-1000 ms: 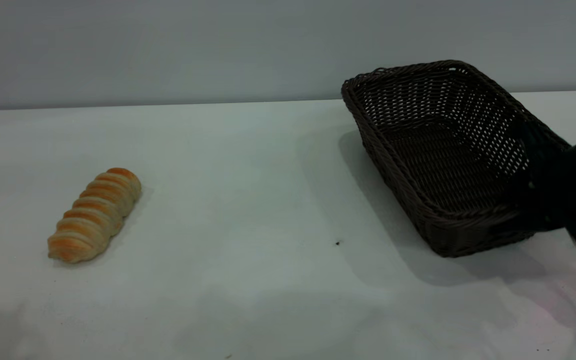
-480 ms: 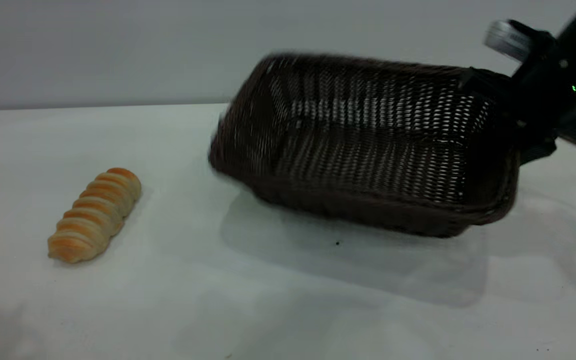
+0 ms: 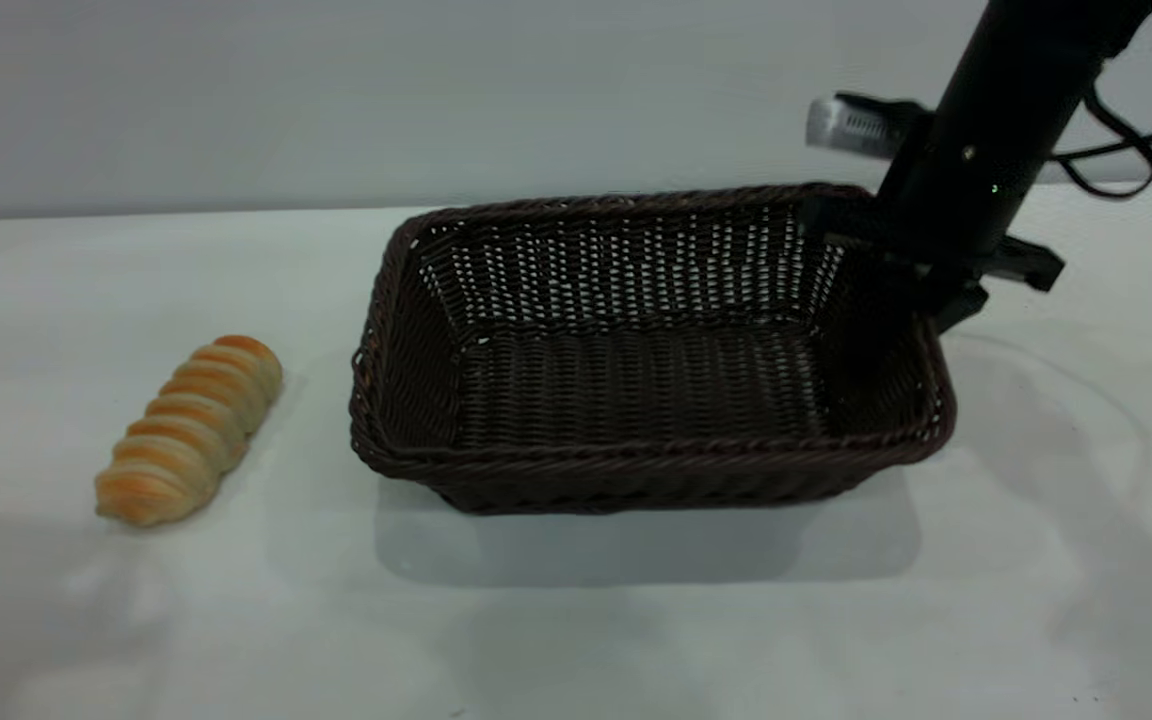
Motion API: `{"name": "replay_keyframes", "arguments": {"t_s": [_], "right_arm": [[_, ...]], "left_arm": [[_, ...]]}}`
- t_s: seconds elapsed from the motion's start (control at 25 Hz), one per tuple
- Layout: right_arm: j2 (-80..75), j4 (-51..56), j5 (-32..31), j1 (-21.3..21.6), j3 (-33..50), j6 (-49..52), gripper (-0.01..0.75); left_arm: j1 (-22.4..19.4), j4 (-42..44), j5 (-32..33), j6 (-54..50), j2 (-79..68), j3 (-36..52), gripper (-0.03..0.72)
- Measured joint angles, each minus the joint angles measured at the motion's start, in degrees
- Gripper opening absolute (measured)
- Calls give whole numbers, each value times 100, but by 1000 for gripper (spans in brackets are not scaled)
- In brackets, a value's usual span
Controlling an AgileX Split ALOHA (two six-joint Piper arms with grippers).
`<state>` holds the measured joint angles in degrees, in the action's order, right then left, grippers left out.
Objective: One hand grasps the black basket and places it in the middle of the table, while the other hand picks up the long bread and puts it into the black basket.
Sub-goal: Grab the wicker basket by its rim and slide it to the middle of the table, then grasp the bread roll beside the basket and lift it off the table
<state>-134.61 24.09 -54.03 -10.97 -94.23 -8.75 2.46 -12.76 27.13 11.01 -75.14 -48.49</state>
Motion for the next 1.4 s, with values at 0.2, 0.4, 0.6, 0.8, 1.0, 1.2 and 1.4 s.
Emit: {"name": "replay_keyframes", "arguments": {"t_s": [0.2, 0.4, 0.6, 0.8, 1.0, 1.2, 1.4], "right_arm": [[116, 5, -6, 0, -15, -491, 283], [870, -23, -302, 0, -15, -953, 533], [2175, -17, -703, -98, -15, -1202, 583], [3571, -1, -1413, -162, 37, -1220, 521], [5201, -41, -1604, -216, 945, -1231, 505], [7035, -492, -1562, -216, 2542, -999, 505], [8923, -1378, -1384, -216, 4367, -308, 505]], "left_arm": [[0, -269, -515, 256, -1434, -114, 591], [7, -269, -618, 285, -3044, -919, 591], [92, -269, -530, 303, -4372, -1999, 591], [174, -80, -404, 378, -5182, -2524, 591], [192, 580, -452, 108, -5438, -2631, 574], [239, 1469, -535, -986, -5543, -2654, 327], [241, 2609, -288, -1917, -5406, -2677, 85]]}}
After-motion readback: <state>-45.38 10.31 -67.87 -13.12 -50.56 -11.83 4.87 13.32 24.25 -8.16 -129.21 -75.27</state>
